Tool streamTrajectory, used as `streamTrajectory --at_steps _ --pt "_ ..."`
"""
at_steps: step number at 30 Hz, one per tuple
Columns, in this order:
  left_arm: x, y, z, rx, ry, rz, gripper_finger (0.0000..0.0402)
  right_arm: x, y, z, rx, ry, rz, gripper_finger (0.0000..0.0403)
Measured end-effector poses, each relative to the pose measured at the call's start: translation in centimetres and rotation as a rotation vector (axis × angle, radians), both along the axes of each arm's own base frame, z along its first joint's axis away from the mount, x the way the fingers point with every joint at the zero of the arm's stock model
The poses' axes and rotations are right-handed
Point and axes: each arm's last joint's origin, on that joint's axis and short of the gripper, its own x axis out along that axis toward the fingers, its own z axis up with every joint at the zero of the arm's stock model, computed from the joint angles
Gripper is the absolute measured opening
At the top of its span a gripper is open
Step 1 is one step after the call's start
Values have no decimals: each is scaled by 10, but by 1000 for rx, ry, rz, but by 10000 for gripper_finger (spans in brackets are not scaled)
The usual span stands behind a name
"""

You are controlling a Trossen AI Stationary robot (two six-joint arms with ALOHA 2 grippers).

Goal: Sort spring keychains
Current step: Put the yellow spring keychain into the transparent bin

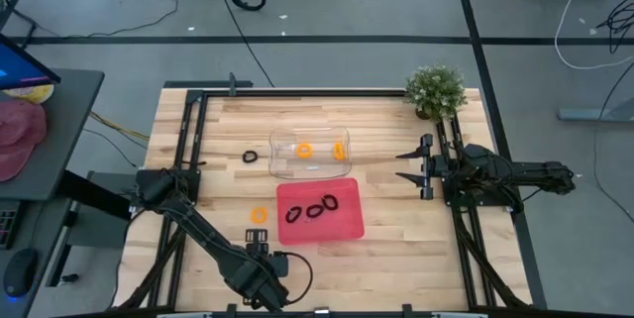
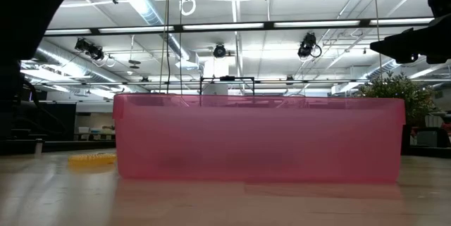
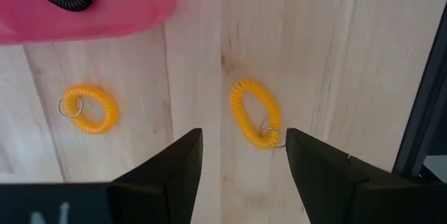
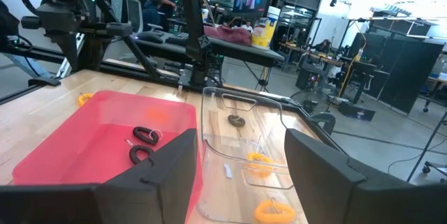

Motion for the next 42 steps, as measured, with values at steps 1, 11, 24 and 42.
streamTrajectory --at_steps 1,11,24,42 --pt "0 0 0 2 -2 0 211 0 0 0 0 0 0 222" --pt "6 0 -13 27 21 1 211 0 0 0 0 0 0 222" --pt "10 4 -14 35 6 15 211 0 0 0 0 0 0 222" --pt "10 4 -14 36 4 34 211 0 0 0 0 0 0 222"
